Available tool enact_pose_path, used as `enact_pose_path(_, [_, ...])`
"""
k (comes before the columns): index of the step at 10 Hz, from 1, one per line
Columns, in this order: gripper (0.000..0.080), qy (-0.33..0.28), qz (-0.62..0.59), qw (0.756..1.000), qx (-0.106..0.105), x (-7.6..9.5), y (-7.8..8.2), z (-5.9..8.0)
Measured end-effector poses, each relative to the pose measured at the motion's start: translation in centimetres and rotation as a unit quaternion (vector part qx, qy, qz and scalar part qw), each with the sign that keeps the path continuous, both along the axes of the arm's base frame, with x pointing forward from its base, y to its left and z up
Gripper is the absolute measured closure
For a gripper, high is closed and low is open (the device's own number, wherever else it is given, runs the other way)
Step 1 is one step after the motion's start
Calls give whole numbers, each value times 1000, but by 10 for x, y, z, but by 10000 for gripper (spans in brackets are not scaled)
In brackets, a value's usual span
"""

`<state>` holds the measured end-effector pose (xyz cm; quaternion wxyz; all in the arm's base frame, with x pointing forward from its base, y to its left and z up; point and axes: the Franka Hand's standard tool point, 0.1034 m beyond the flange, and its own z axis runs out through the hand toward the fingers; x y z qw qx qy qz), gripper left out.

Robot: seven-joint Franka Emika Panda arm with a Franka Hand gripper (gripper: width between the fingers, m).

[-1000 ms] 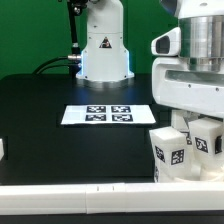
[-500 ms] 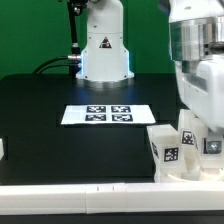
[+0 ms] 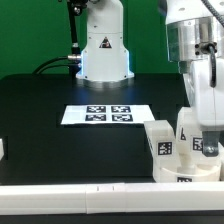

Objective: Assemble stool

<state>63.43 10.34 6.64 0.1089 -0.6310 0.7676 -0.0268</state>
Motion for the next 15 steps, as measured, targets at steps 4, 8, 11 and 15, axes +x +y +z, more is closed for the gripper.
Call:
enact_pose_path(4, [151,-30,119,992,-14,9,6,31])
enact_pose_path(8, [150,-40,268,962,-45,5,6,32])
enact_pose_path(11, [150,-47,418,905,-60,-3,12,67])
enact_pose_path(15, [150,-56,584,803,-106,-8,5,69])
